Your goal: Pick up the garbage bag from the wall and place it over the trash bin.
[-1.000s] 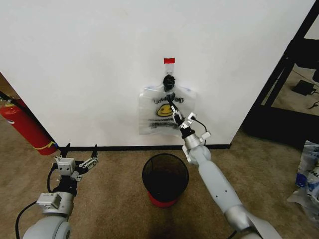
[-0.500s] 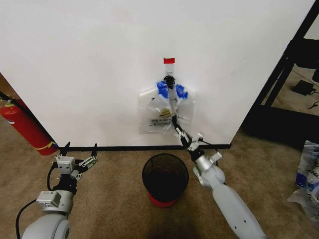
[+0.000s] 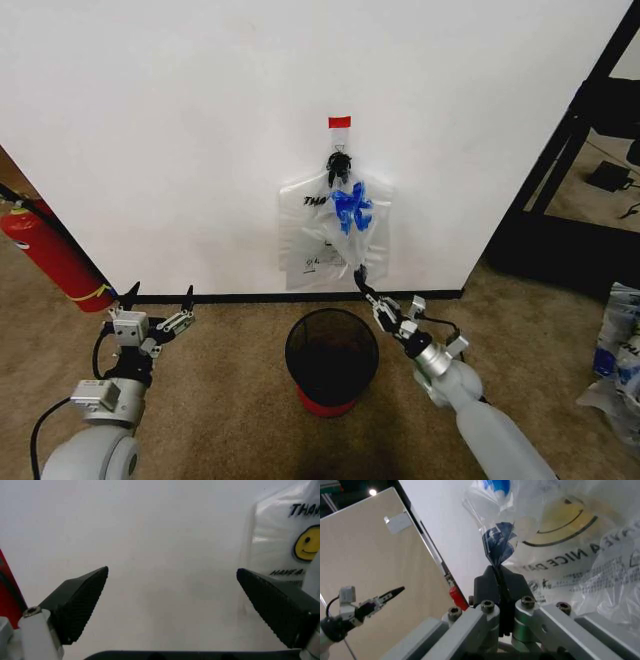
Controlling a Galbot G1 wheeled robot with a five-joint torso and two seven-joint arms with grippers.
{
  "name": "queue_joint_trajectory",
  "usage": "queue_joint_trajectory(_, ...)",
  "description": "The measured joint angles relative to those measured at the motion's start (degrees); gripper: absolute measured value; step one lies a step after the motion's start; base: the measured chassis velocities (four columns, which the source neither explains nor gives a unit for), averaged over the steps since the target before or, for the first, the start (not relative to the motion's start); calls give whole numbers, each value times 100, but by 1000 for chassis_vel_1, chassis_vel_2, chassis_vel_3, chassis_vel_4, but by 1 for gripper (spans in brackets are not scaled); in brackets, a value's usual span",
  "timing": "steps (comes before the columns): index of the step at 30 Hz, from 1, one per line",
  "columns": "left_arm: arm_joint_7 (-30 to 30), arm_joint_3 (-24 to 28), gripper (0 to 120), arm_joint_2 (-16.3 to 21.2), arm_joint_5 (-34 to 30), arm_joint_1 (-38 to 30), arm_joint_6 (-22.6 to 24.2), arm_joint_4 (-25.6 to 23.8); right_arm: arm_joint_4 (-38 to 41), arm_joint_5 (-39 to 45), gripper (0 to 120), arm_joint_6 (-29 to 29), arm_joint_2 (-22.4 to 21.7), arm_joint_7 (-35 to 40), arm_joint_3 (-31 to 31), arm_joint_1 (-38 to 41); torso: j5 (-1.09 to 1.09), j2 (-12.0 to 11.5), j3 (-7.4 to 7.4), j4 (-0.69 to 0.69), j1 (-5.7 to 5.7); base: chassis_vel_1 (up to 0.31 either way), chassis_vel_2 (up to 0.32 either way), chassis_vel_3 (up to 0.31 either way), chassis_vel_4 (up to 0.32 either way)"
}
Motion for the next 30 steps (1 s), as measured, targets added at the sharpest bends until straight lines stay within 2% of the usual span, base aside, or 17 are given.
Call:
queue_joint_trajectory(11, -3, 35, 100, 1, -18, -23, -44, 30, -178, -188, 0, -7, -158, -445, 210, -381, -1, -1, 0, 0, 0, 0, 0, 0, 0)
queue_joint_trajectory(30, -2, 62, 100, -17, -9, 4, -87, 30, -812, -471, 0, 116, -142, -758, 355, -385, 0, -1, 0, 0, 0, 0, 0, 0, 0)
